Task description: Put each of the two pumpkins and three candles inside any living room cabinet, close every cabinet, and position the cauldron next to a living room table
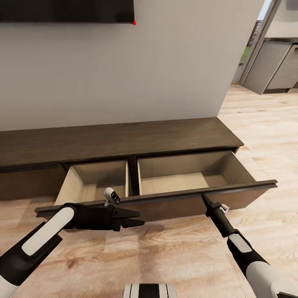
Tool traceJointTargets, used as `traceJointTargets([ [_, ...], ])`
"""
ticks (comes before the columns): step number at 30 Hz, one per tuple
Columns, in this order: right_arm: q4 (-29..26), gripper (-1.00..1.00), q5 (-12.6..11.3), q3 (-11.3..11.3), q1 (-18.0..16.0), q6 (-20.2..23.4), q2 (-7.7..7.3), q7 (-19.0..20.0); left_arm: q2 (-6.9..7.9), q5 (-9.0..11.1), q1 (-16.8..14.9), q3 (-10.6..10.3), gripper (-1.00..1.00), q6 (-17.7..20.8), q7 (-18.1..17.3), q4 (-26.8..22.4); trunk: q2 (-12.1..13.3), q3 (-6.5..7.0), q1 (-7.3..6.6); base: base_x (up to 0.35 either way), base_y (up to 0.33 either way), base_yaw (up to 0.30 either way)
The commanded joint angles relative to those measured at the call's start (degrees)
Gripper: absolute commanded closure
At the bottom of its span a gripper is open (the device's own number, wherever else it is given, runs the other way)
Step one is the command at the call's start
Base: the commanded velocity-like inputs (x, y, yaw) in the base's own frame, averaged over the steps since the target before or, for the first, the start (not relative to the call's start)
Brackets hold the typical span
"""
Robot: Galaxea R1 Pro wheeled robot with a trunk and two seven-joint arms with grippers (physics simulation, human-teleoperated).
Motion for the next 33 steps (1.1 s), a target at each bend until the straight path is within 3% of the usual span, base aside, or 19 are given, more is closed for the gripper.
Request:
traceJointTargets([
  [1, -0.02, 1.00, -0.42, 5.06, -0.04, 1.11, 0.05, 2.49, 0.03, -0.29, -0.07, -0.12, -1.00, 0.01, -0.46, 0.05, -0.02, -0.03, -0.03, -0.155, 0.000, 0.000],
  [13, -0.03, 1.00, -0.42, 5.06, -0.04, 1.11, 0.05, 2.58, 0.03, -0.36, -0.07, -0.12, -1.00, 0.01, -0.45, 0.05, -0.02, -0.03, -0.03, -0.036, 0.000, 0.000],
  [14, -0.03, -1.00, -0.42, 5.06, -0.04, 1.11, 0.05, 2.59, 0.03, -0.36, -0.07, -0.12, -1.00, 0.01, -0.44, 0.05, -0.02, -0.03, -0.03, -0.003, 0.000, 0.000],
  [25, -0.02, -1.00, -0.42, 5.06, -0.04, 1.11, 0.05, 2.48, 0.03, -0.36, -0.07, -0.15, -1.00, -0.76, -0.44, 0.05, -0.02, -0.03, -0.03, -0.019, 0.000, 0.000],
  [33, -0.02, -1.00, -0.42, 5.06, -0.04, 1.11, 0.05, 2.44, 0.03, -0.39, -0.07, -0.13, -1.00, -0.87, -0.44, 0.05, -0.02, -0.03, -0.03, -0.269, 0.000, 0.000],
])
